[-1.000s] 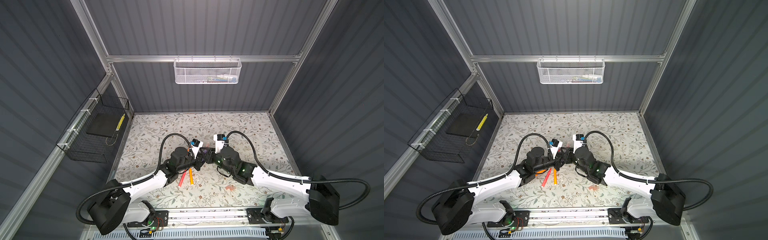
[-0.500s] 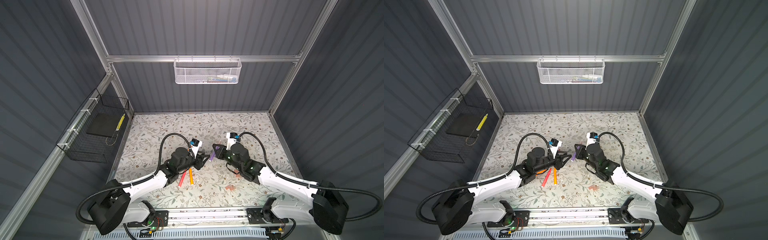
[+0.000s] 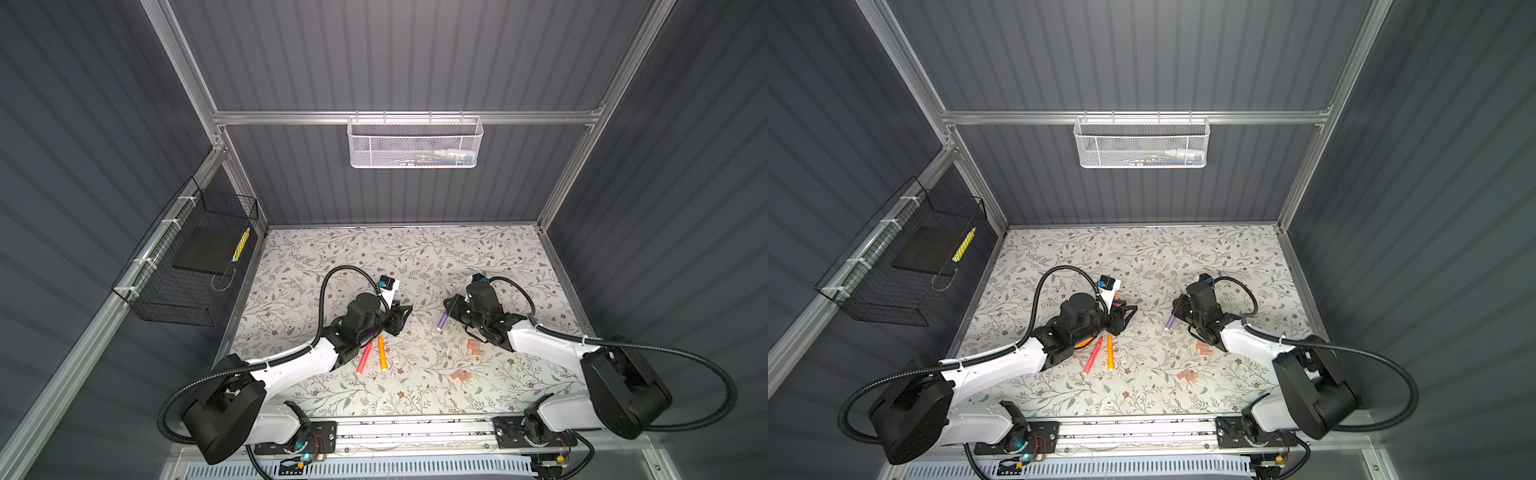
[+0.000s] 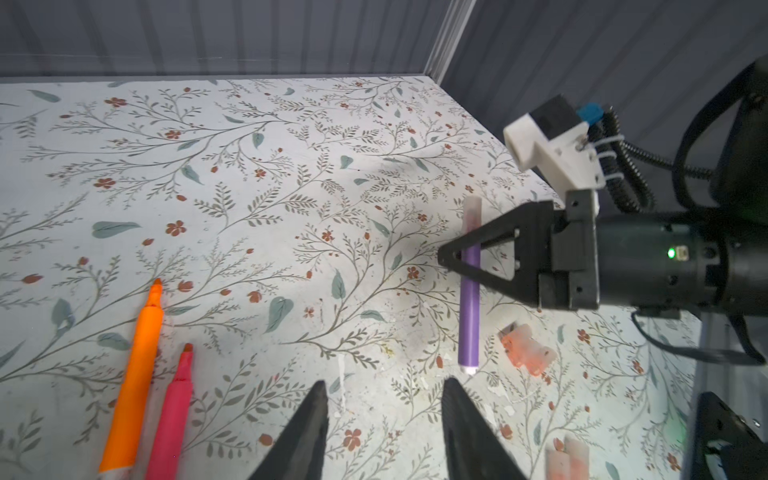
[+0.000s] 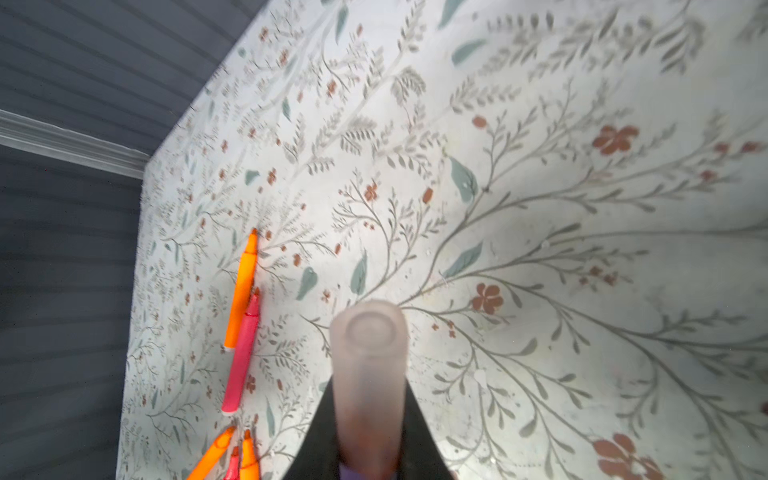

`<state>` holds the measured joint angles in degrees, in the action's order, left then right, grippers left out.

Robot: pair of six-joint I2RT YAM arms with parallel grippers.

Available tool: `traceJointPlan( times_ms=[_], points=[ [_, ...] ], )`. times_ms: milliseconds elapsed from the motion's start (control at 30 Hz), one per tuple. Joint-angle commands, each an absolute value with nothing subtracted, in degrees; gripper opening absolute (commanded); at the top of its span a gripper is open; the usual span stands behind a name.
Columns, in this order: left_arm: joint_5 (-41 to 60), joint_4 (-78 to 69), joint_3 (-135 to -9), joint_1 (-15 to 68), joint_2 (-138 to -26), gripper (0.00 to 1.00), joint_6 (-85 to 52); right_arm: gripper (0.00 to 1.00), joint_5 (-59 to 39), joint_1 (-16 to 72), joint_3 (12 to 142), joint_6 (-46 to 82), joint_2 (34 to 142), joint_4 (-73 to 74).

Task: Insert the pens into the pen caps
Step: 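Pull the capped marker away with the right gripper while the left opens, then lower the capped purple marker onto the table and open the right gripper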

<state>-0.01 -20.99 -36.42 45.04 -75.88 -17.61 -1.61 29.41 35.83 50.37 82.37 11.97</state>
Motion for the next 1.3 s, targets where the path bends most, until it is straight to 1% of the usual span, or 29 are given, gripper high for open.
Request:
traceJointPlan(
  times_ms=[0,133,267,333,433,600,733,867,1033,1167,1267],
  points=[
    [-8.0,-16.5,-39.0,45.2,-76.2,0.46,-18.0,0.03,-5.8,29.2,39.5,50.7,86.2,11.2],
    [-14.1,-13.0,-39.9,45.2,-76.0,0.46,-18.6,0.05,-5.3,28.9,41.0,51.4,90.1,10.4],
    [-20.9,-7.9,-41.9,45.2,-76.6,0.45,-18.5,0.1,-3.8,28.4,42.3,51.0,92.2,8.9],
    [-22.6,-6.8,-42.2,45.0,-77.3,0.45,-19.0,0.13,-3.2,28.0,43.2,50.3,93.2,8.1],
    [-22.2,-6.8,-42.8,45.1,-78.8,0.45,-19.1,0.16,-2.1,27.7,44.3,49.3,94.7,6.5],
    [-22.3,-4.7,-44.5,44.7,-81.6,0.44,-19.8,0.16,-3.5,26.7,46.6,48.9,98.3,3.7],
    [-22.0,-0.9,-47.3,43.2,-84.5,0.46,-20.4,0.18,-2.1,26.7,45.6,49.0,98.2,3.7],
    [-21.1,4.8,-51.6,41.0,-89.6,0.43,-21.9,0.23,-2.3,26.5,47.1,48.5,99.4,2.4],
    [-21.0,7.7,-54.4,40.9,-93.0,0.41,-21.6,0.24,-1.5,26.5,49.5,47.7,101.6,0.6],
    [-21.1,9.3,-55.9,40.8,-95.1,0.42,-21.6,0.33,0.2,26.4,47.8,47.3,100.6,1.0],
    [-21.1,11.1,-57.9,40.8,-97.1,0.4,-21.2,0.39,-0.4,26.4,46.5,46.6,99.1,1.9]
  ],
)
